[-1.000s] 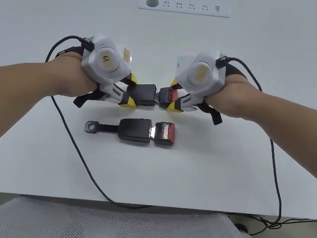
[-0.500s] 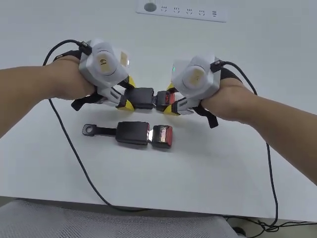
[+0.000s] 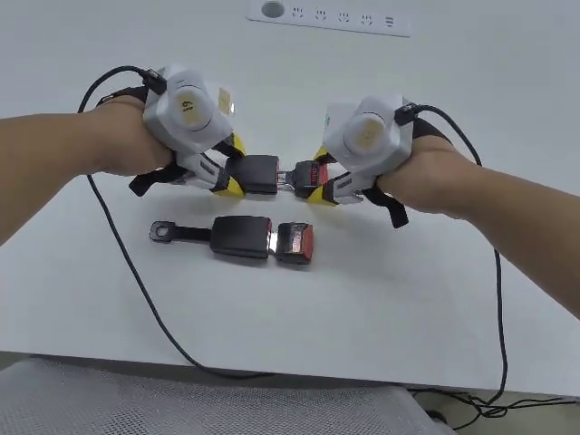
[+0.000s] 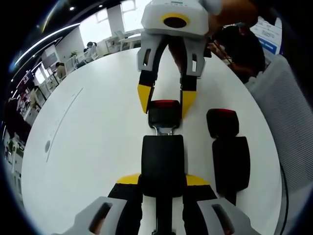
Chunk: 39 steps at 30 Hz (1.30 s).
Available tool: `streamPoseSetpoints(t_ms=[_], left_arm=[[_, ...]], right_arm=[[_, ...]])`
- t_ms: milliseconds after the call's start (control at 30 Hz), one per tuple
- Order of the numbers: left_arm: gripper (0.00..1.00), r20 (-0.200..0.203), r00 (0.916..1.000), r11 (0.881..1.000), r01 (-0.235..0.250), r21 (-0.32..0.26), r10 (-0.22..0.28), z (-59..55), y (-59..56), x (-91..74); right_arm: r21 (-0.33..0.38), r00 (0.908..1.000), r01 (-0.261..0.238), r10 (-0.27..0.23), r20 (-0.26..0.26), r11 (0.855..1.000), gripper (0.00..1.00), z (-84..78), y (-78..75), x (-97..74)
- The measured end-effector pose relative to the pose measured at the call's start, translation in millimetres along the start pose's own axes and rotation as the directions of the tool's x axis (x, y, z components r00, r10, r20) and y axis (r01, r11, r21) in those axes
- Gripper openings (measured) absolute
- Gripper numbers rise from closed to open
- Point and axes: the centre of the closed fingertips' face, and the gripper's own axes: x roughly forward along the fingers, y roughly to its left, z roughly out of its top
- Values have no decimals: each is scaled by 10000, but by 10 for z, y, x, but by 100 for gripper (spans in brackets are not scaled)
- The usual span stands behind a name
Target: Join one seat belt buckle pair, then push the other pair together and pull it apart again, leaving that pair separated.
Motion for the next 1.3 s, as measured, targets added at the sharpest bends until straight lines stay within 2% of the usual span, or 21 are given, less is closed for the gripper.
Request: streamPoseSetpoints(t_ms=[200, 300, 500, 767, 933, 1133, 1300], left_arm=[[31, 0, 10000, 10000, 18, -19, -18, 0, 5, 1], [31, -15, 10000, 10000, -4, -31, 4, -5, 9, 3], [32, -49, 10000, 9999, -59, -133, 58, -40, 42, 14], [32, 17, 10000, 9997, -94, -205, 94, 38, -27, -20], [32, 20, 10000, 9998, -66, -180, 66, 45, -33, -27], [33, 3, 10000, 9996, -79, -273, 79, 45, -30, -28], [33, 49, 9999, 9995, -116, -300, 118, 13, 5, -15]], right_arm=[[5, 10000, 29, -29, 10, 10000, 30, -75, -3, -40], [516, 9999, 164, -163, -23, 9985, 30, -181, -26, -100], [600, 9997, 249, -244, -85, 9979, 31, -335, -13, -199], [581, 9995, 254, -244, -187, 9980, 31, -558, -25, -334], [560, 9993, 159, -139, -349, 9983, 31, -696, -44, -388], [877, 9991, 175, -141, -392, 9960, 32, -716, -14, -401], [952, 9986, 343, -304, -422, 9949, 37, -727, -60, -400]])
